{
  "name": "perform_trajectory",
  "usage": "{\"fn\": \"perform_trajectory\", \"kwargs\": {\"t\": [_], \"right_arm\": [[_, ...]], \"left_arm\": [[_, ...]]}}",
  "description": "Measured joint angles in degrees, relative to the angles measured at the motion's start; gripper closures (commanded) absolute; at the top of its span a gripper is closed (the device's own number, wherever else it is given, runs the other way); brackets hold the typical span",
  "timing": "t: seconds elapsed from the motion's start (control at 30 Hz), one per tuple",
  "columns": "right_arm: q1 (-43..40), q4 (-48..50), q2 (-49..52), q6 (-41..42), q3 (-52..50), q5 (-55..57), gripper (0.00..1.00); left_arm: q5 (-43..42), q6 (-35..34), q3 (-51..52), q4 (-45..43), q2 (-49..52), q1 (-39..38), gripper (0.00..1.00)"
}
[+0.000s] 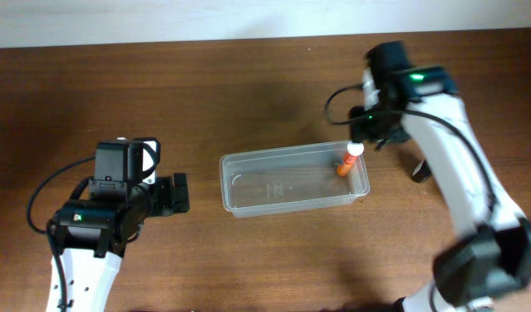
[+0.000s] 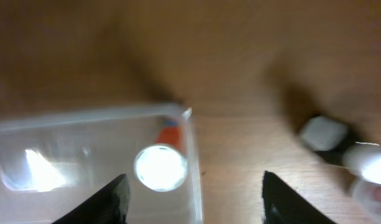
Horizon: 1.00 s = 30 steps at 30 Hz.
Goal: Pack container
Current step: 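Carry the orange tube into the container's right end and release, then move the right gripper to the dark white-capped bottle and grasp it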
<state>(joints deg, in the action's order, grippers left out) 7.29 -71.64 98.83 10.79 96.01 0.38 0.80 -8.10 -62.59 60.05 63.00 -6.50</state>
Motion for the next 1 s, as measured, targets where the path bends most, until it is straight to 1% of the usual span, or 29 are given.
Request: {"fn": "perform_trajectory", "kwargs": {"t": [0.1, 0.17, 0.27, 0.37, 0.6, 0.8, 0.83, 0.9, 0.97, 1.0], "right_arm": [[-5.88, 0.07, -5.53, 2.38, 1.49, 0.94, 0.38], [-10.29, -0.20, -7.15, 3.37, 2.03, 1.22, 0.37], [-16.39, -0.55, -6.54, 4.31, 1.81, 1.20, 0.37], [-20.26, -0.66, -3.21, 4.66, 0.04, 0.85, 0.37], [-23.15, 1.64, 6.08, 5.18, -6.91, 0.48, 0.37], [-23.19, 3.93, 11.30, 5.29, -8.22, 0.20, 0.38], [-23.19, 4.35, 11.76, 5.27, -8.22, 0.20, 0.39], [-23.19, 4.72, 12.09, 5.29, -8.24, 0.22, 0.46], [-23.19, 4.96, 12.13, 5.25, -8.24, 0.24, 0.57], [-23.19, 5.07, 12.13, 5.16, -8.24, 0.26, 0.61]], "left_arm": [[0.00, 0.00, 0.00, 0.00, 0.02, 0.00, 0.01], [0.00, 0.00, 0.00, 0.00, 0.02, 0.00, 0.01], [0.00, 0.00, 0.00, -0.02, 0.02, 0.00, 0.01], [0.00, 0.02, 0.00, -0.02, 0.02, 0.00, 0.00], [0.00, 0.02, 0.00, 0.00, 0.02, 0.00, 0.01], [0.00, 0.02, 0.00, 0.00, 0.02, 0.00, 0.01], [0.00, 0.02, 0.00, 0.00, 0.02, 0.00, 0.01], [0.00, 0.00, 0.00, 0.00, 0.02, 0.00, 0.01], [0.00, 0.02, 0.00, 0.00, 0.02, 0.00, 0.01], [0.00, 0.02, 0.00, 0.00, 0.02, 0.00, 0.01]]}}
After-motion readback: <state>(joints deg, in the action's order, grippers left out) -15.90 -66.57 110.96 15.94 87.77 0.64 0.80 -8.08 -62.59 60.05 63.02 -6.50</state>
